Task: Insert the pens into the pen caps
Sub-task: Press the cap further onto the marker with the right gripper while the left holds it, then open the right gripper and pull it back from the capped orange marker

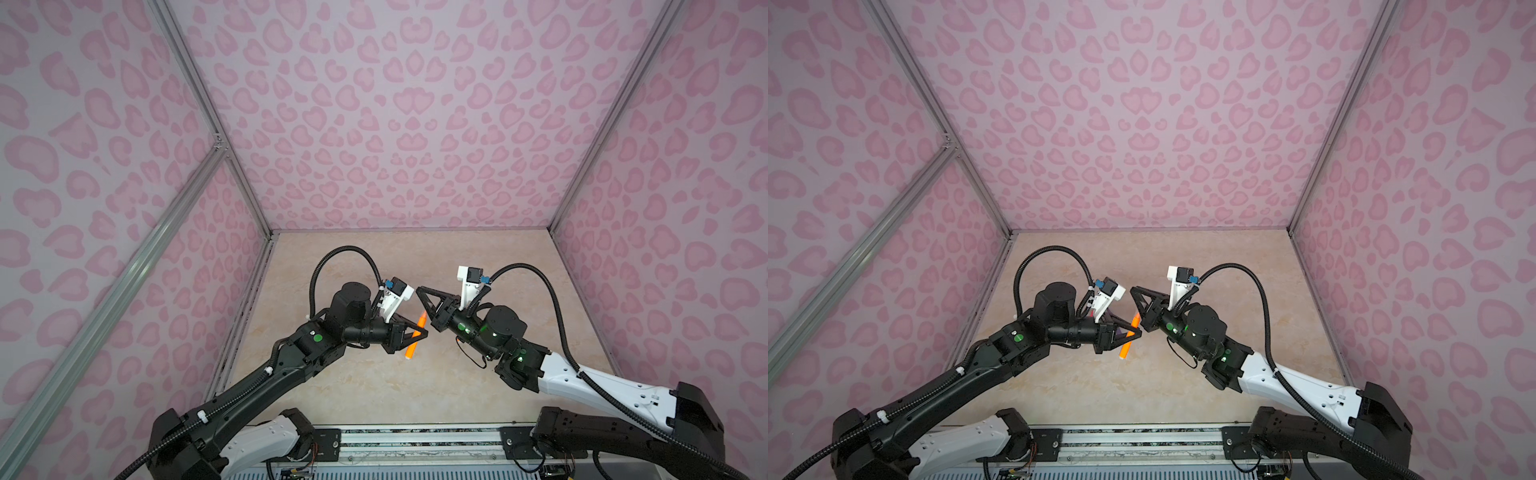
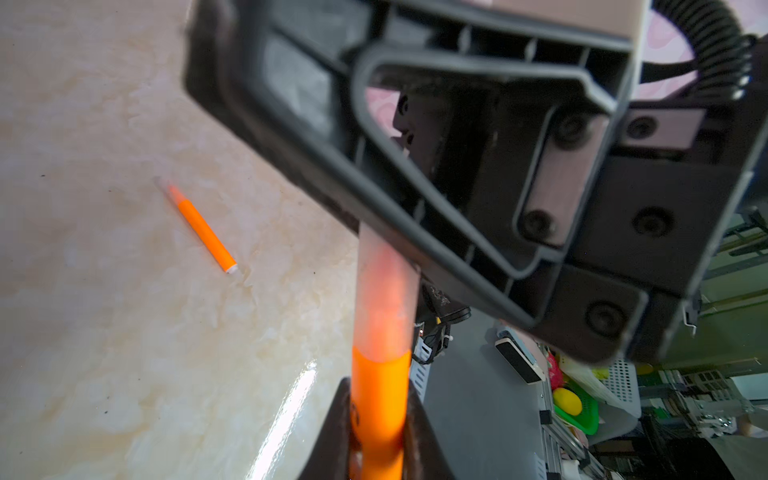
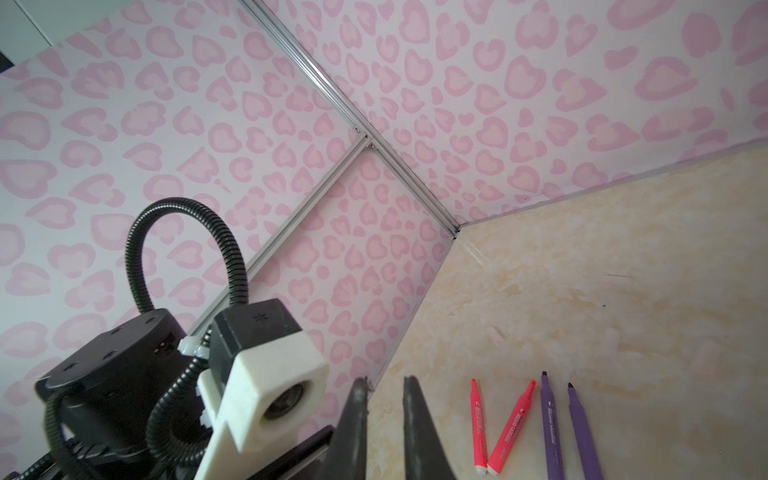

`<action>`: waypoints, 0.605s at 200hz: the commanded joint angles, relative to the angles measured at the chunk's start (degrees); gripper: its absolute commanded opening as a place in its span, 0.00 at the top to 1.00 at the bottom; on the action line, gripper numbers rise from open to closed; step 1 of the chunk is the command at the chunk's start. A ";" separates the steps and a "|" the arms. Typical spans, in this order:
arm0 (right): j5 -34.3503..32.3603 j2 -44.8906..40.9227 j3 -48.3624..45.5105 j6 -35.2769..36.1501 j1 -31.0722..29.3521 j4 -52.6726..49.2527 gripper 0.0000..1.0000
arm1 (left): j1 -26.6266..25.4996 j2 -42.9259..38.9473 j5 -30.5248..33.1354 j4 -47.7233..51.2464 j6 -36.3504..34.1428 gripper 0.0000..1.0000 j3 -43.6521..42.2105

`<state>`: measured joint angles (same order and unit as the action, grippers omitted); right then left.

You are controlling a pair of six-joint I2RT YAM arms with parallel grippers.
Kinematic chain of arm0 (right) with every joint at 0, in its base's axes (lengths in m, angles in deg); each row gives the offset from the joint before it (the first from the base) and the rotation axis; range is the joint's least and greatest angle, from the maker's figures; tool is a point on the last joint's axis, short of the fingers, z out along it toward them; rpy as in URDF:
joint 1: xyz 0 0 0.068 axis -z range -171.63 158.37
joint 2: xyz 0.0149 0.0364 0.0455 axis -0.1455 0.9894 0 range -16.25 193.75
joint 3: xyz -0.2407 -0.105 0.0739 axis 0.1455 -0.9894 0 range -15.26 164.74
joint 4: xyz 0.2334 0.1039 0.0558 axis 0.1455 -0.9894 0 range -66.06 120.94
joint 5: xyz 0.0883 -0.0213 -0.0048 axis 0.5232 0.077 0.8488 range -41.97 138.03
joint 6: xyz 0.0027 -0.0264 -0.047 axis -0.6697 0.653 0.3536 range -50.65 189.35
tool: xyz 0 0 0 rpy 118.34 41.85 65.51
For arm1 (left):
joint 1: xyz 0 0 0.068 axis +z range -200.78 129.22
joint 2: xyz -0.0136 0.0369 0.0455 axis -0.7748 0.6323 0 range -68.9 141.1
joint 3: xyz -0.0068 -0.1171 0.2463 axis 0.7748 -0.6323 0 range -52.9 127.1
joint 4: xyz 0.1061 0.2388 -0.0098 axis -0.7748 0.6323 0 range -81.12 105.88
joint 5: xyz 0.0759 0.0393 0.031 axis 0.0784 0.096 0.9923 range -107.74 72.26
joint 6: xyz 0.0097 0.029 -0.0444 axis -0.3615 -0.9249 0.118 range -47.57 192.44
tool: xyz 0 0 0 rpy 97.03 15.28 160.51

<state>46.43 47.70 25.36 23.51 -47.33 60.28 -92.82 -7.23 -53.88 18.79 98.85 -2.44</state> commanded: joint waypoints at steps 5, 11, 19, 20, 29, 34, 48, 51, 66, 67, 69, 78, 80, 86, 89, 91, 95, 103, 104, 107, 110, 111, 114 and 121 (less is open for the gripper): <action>10.72 2.27 -0.88 1.47 -2.13 -7.50 1.00 | 0.63 -0.21 17.29 -8.95 2.63 0.96 0.46; 11.33 2.48 -1.82 1.46 -2.26 -5.52 1.00 | 0.66 -0.40 16.65 -9.87 2.92 0.96 0.07; 12.02 2.35 -3.23 1.48 -2.28 -2.91 1.00 | 0.70 -0.50 16.47 -10.26 2.89 0.96 -0.15; 12.04 2.34 -3.43 1.47 -2.25 -2.68 1.00 | 0.67 -0.50 16.55 -10.22 2.87 0.96 -0.12; 12.21 1.92 -4.77 1.46 -2.30 -0.63 1.00 | 0.79 -0.35 17.12 -9.98 3.08 0.96 -0.19; 12.46 1.74 -5.45 1.50 -2.39 0.27 1.00 | 1.05 -0.20 16.96 -10.20 3.34 0.96 -0.35; 13.59 1.75 -6.76 1.94 -3.44 3.24 1.00 | 2.06 0.32 14.94 -11.88 4.60 0.96 -1.12; 13.86 1.79 -6.97 2.00 -3.73 3.91 1.00 | 2.26 0.44 14.38 -12.31 5.03 0.96 -1.29; 15.41 2.22 -8.27 2.80 -5.37 7.04 1.00 | 3.19 1.22 11.71 -13.97 6.47 0.96 -1.68; 15.54 2.27 -8.36 2.84 -5.51 7.17 1.00 | 3.23 1.24 11.62 -14.01 6.55 0.96 -1.63; 15.68 2.27 -8.52 2.97 -5.72 7.49 1.00 | 3.34 1.32 11.40 -14.03 6.66 0.96 -1.64; 16.44 2.18 -9.53 3.61 -6.70 9.50 1.00 | 3.66 1.44 10.66 -14.50 7.06 0.96 -1.70; 16.50 2.11 -9.82 3.76 -6.85 9.79 1.00 | 3.71 1.44 10.48 -14.69 7.11 0.96 -1.75; 16.60 1.87 -10.60 4.23 -7.51 10.67 1.00 | 3.88 1.39 10.20 -15.11 7.37 0.96 -2.00; 16.48 1.81 -11.03 4.57 -7.71 11.18 1.00 | 4.02 1.35 10.08 -15.26 7.48 0.96 -2.12; 16.44 1.76 -11.29 4.68 -7.99 11.53 1.00 | 4.10 1.35 9.92 -15.45 7.57 0.96 -2.21; 16.33 1.71 -11.90 5.11 -8.45 12.25 1.00 | 4.22 1.27 9.48 -15.76 7.72 0.96 -2.31; 16.37 1.78 -12.67 5.61 -9.08 13.36 1.00 | 4.49 1.17 8.70 -16.31 7.92 0.96 -2.57; 16.37 1.79 -12.76 5.69 -9.16 13.50 1.00 | 4.50 1.13 8.62 -16.41 7.98 0.96 -2.56; 16.60 1.86 -13.03 5.85 -9.36 14.12 1.00 | 4.63 1.09 8.31 -16.56 8.08 0.96 -2.63; 16.91 1.96 -13.31 6.02 -9.54 14.87 1.00 | 4.71 1.01 7.99 -16.83 8.23 0.96 -2.82; 16.99 2.06 -13.43 6.07 -9.61 15.13 1.00 | 4.75 1.00 7.87 -16.97 8.31 0.96 -2.86; 17.47 2.27 -13.76 6.16 -9.72 16.06 1.00 | 4.93 0.93 7.40 -17.29 8.50 0.96 -2.98; 18.58 2.82 -14.55 6.38 -9.86 18.33 1.00 | 5.19 0.70 6.24 -18.53 9.08 0.96 -3.51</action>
<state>41.86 49.40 13.69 26.20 -54.04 78.57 -90.27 -6.33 -64.48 22.46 98.08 -5.48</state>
